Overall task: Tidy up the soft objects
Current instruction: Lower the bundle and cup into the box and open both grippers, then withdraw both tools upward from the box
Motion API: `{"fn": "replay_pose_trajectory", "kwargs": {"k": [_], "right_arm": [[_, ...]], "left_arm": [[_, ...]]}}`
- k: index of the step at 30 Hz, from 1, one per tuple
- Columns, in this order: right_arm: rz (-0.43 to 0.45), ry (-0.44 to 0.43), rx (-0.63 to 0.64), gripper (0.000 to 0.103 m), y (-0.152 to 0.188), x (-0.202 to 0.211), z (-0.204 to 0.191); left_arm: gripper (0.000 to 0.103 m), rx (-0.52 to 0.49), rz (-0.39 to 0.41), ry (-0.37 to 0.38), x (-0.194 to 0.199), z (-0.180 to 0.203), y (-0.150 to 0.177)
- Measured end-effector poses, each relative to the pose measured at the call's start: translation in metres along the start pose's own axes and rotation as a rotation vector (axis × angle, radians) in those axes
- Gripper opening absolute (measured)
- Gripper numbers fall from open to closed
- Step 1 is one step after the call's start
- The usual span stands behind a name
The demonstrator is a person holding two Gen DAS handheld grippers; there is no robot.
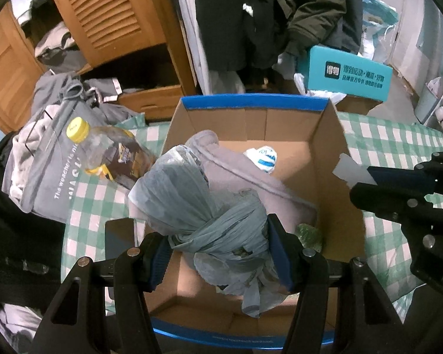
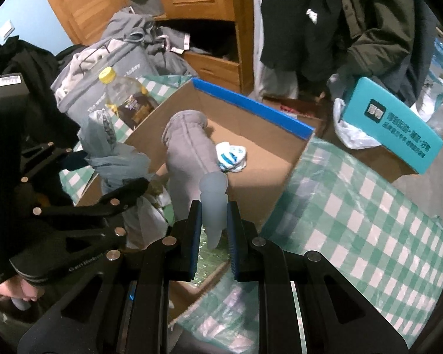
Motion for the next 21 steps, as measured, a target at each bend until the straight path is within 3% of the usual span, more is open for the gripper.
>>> {"fn": "replay_pose_trajectory", "kwargs": {"k": [8, 12, 14, 21], "right_arm": [[-0.024, -0.027, 0.000, 0.017, -0.009, -0.015, -0.006], [-0.031, -0.031, -0.004, 0.020, -0.011, -0.018, -0.007], [-0.029, -0.035, -0.010, 0.031, -0.012, -0.018, -0.007], [-0.011, -0.025, -0.027, 0.042, -0.013, -0.010, -0.004]], "left_arm": [[0.067, 0.031, -0.026, -0.019, -0.008, -0.011, 0.002], [0.086, 0.029, -0.027, -0.030, -0.007, -0.013, 0.003], [0.086, 0.026, -0.028, -0.029, -0.006, -0.013, 0.003], [0.086, 0.018, -0.022, -0.040, 0.002, -0.014, 0.005]]}}
Point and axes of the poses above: each gripper's, at about its wrist camera, not at the fingertips, and x roughly against the way its jaws point, z to its right, y to its underside, the point moved 3 cm from there along -x, roughly the way its jaws point, and after that the axes turned 11 degrees about -z, right-handed, at the moved point
